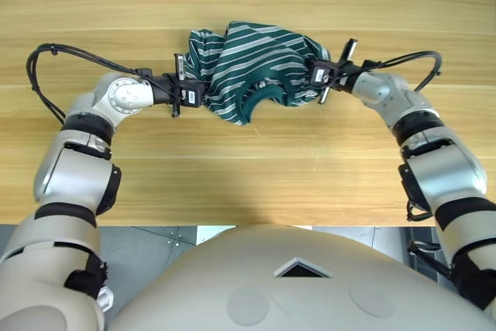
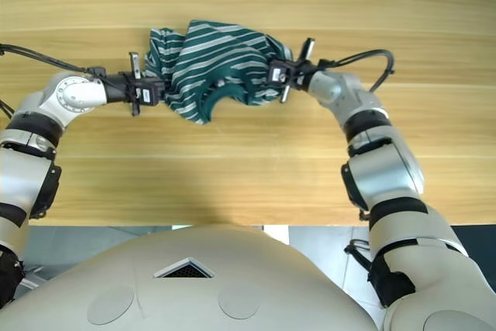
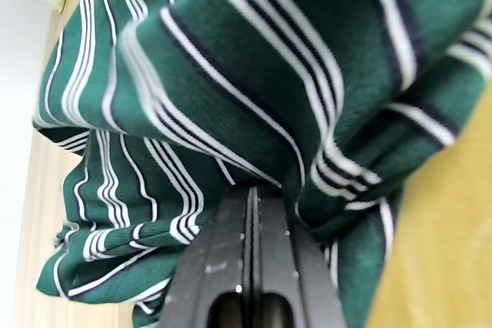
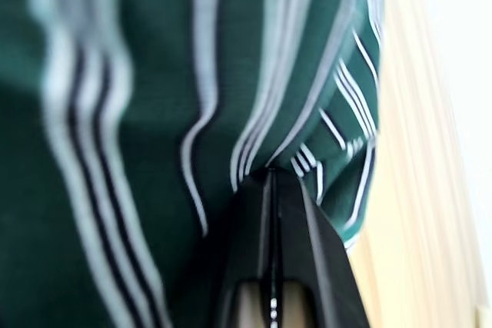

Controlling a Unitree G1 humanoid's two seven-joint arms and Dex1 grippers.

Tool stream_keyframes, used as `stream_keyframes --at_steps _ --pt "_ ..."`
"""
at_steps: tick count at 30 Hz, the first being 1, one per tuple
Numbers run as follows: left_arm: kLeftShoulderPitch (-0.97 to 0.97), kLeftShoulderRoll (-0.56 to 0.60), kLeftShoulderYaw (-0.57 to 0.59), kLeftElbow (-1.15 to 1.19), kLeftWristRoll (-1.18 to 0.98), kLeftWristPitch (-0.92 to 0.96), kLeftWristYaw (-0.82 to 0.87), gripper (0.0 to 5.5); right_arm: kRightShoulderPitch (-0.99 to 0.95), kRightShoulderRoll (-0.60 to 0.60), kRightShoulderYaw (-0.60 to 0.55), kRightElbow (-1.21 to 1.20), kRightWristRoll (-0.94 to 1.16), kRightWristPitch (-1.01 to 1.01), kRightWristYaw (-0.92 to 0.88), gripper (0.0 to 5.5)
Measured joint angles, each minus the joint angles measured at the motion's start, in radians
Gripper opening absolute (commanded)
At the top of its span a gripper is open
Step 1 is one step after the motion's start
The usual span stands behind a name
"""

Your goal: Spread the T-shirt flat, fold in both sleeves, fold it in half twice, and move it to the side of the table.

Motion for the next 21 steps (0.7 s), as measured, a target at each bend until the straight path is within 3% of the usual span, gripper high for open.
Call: stream_keyframes --at_steps 7,13,16,20,21 --pt "-0.009 0.061 0.003 -0.02 0.003 -0.003 0.039 0.0 0.044 -0.169 -0.03 -0.027 0.004 0.005 0.026 0.04" --pt "-0.131 0.062 -0.062 0.034 0.194 0.12 0.384 0.0 0.106 -0.211 -0.081 -0.14 0.081 -0.022 0.101 0.04" --pt "-0.143 0.052 -0.077 0.06 0.216 0.099 0.466 0.0 0.176 -0.191 -0.103 -0.305 0.202 -0.064 0.216 0.04" --pt "-0.123 -0.016 -0.028 0.057 0.005 -0.086 0.285 0.0 0.244 -0.171 -0.107 -0.496 0.312 -0.058 0.328 0.04" --pt "-0.092 -0.041 -0.024 0.026 -0.142 -0.141 0.137 0.0 0.256 -0.171 -0.109 -0.526 0.315 -0.043 0.343 0.04"
